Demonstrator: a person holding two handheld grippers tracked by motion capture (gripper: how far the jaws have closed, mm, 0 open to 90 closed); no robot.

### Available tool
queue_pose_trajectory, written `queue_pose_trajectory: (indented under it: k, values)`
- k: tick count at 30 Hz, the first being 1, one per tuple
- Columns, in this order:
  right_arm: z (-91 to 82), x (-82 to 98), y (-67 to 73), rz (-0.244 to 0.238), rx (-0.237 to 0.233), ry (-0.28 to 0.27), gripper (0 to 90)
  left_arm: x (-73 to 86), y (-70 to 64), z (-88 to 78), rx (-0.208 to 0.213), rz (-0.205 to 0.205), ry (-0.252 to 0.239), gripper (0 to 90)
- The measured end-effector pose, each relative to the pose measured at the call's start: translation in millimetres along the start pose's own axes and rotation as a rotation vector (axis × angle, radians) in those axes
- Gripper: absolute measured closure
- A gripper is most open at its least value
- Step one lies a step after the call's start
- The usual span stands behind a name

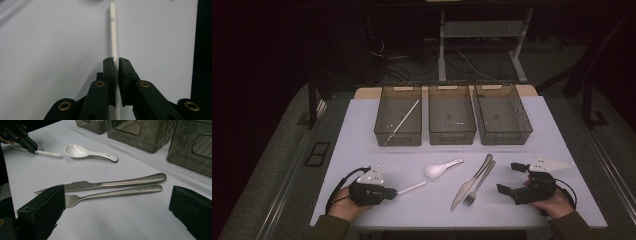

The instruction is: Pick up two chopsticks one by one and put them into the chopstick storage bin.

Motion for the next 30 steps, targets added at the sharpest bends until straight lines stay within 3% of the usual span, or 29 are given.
queue_pose_trajectory:
  k: [12, 25, 30]
  values:
    - [0.4, -0.1, -0.1, 0.004, 0.000, 0.001, 0.9, -9.4, 4.6, -17.4, -0.034, -0.132, -0.131, 84.3]
    - [0.8, -0.2, -0.6, 0.006, 0.001, 0.000, 0.9, -24.3, 10.7, -28.9, -0.092, -0.200, -0.183, 84.3]
    - [0.7, -0.2, -0.8, 0.007, 0.002, -0.001, 0.9, -33.4, 16.9, -30.6, -0.108, -0.273, -0.188, 84.3]
Point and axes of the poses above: each handheld gripper's, and its own axes: z roughly forward along the jaws, x roughly out of its underside, y roughly to its left, the point moved 4 cm from there along z, roughly forward along the jaws, and after that the axes turned 12 degrees about y, right-handed, at the moved point
